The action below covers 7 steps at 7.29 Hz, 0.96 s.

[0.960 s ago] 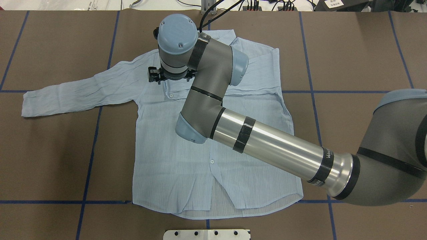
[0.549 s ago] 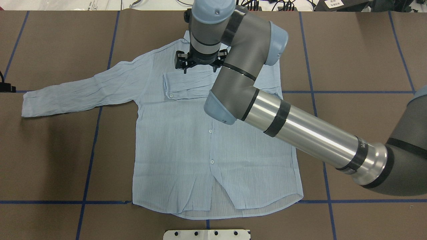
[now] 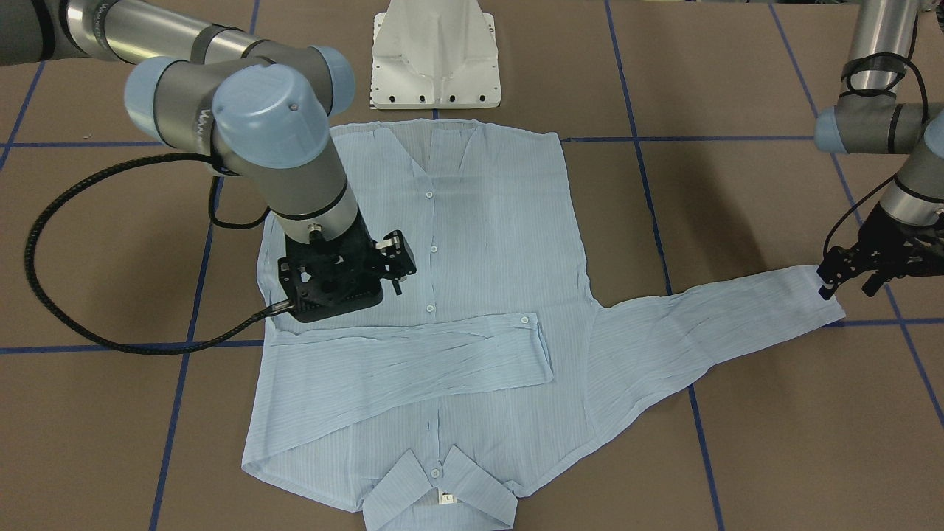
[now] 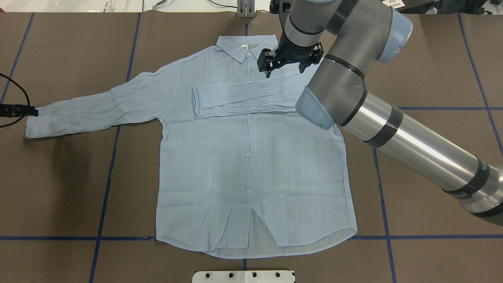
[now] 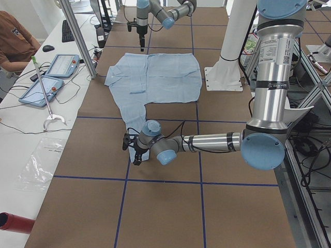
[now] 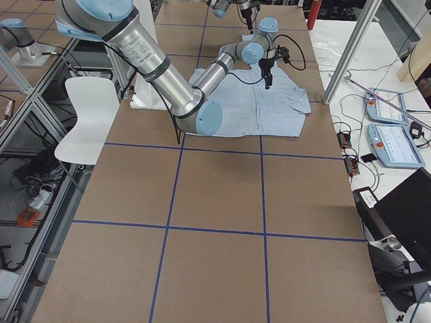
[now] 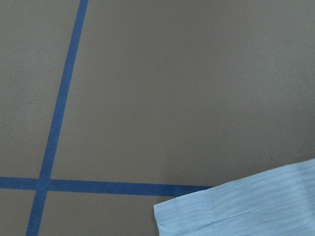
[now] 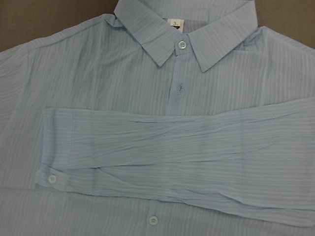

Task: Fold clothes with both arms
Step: 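Release the sleeve and raise the right gripper while left arm approaches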

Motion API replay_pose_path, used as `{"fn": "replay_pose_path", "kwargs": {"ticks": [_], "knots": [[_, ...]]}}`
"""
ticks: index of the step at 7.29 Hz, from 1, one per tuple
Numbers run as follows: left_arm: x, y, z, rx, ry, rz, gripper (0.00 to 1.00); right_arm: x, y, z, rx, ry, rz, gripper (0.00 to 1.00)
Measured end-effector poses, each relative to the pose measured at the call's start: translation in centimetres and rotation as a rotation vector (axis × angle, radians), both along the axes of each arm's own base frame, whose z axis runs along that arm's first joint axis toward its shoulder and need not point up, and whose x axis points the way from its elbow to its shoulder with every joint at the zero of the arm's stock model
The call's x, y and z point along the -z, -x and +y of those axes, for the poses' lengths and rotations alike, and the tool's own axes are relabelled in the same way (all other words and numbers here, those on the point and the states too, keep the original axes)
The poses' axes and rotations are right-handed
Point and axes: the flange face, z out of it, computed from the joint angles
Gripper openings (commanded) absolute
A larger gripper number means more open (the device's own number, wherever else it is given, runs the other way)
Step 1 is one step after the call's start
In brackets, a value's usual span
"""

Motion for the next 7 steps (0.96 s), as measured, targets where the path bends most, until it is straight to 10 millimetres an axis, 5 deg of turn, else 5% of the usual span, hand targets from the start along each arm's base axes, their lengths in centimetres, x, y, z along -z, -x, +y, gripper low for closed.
{"fn": "replay_pose_path", "kwargs": {"ticks": [3, 7], "knots": [[-0.6, -0.9, -0.3, -0.002, 0.000, -0.019, 0.54, -0.9, -1.7, 0.1, 0.002, -0.012, -0.002, 1.00], [-1.0, -0.8, 0.0, 0.002, 0.009, -0.025, 0.11, -1.4, -2.1, 0.4, 0.001, -0.011, -0.001, 1.00]]}}
